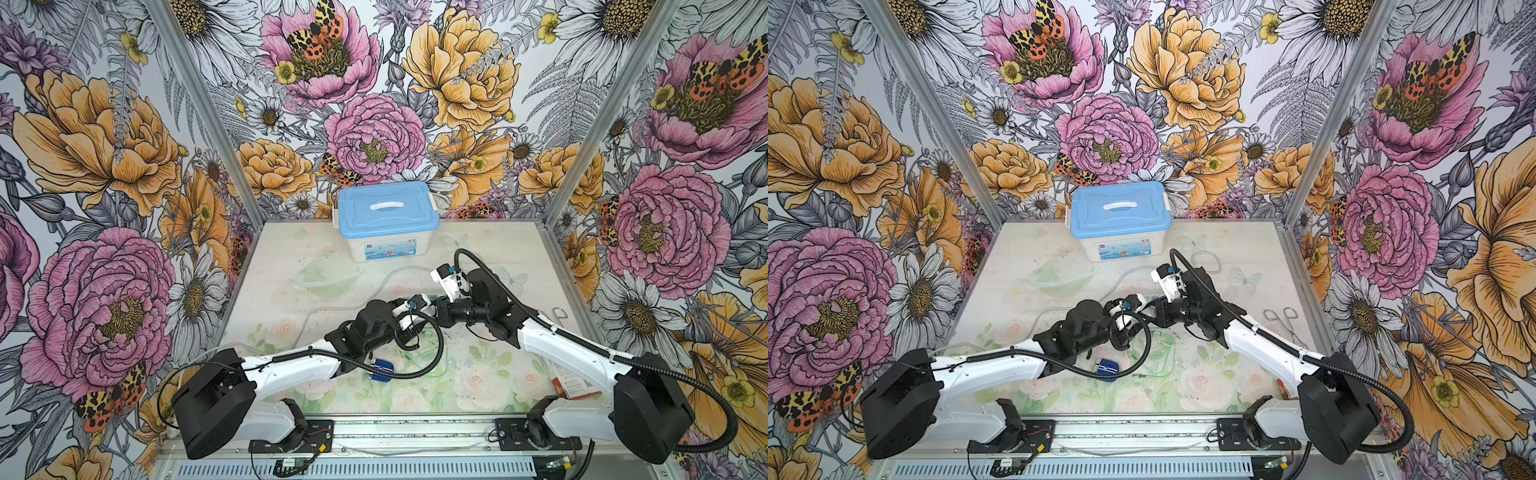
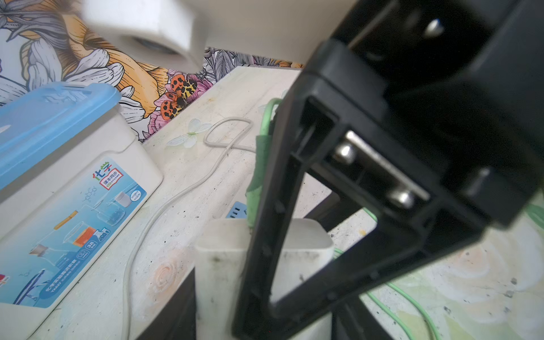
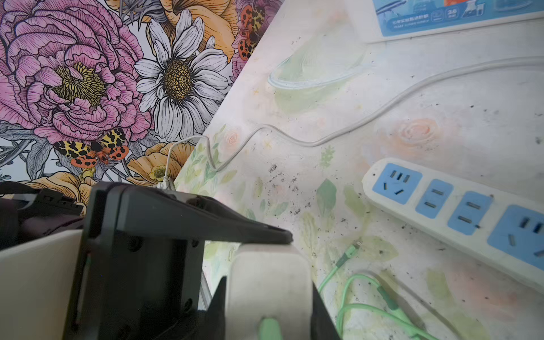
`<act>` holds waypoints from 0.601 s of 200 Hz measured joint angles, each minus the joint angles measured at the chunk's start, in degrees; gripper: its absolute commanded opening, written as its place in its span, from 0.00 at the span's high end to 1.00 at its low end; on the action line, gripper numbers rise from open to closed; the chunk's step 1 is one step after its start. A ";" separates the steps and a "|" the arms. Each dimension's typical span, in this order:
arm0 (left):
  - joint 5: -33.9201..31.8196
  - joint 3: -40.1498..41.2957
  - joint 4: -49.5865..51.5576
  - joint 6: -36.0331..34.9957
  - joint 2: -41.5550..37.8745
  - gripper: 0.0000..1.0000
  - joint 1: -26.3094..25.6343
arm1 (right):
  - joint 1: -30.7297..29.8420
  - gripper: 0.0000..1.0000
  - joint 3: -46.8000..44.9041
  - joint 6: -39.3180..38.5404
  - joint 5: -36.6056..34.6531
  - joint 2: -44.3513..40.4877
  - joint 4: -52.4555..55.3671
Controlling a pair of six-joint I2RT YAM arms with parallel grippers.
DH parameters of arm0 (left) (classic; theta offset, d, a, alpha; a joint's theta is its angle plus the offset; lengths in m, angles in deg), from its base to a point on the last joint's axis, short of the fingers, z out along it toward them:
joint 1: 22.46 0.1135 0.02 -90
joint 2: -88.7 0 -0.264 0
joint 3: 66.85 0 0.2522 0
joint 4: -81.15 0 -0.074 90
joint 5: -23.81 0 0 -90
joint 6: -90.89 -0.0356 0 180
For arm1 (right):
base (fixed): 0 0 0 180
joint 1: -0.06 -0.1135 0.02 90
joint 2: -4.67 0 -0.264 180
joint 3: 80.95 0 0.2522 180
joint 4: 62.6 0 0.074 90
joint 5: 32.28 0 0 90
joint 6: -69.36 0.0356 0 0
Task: Charge the electric shaver
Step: Insert the plug into the socket.
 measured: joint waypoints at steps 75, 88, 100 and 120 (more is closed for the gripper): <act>0.33 0.02 4.11 5.07 -10.25 0.01 4.33 | 1.09 1.00 3.56 -2.01 -9.99 4.83 4.39; -0.81 -0.35 6.73 6.49 -13.68 0.01 5.62 | 1.14 1.00 5.11 -2.73 -13.46 6.19 6.34; -2.34 -1.79 10.62 8.44 -16.15 0.01 7.37 | 1.20 1.00 6.54 -3.13 -16.85 7.30 7.50; -5.16 -5.88 18.53 12.33 -18.82 0.01 11.82 | 1.57 1.00 8.70 -3.63 -22.95 9.51 8.46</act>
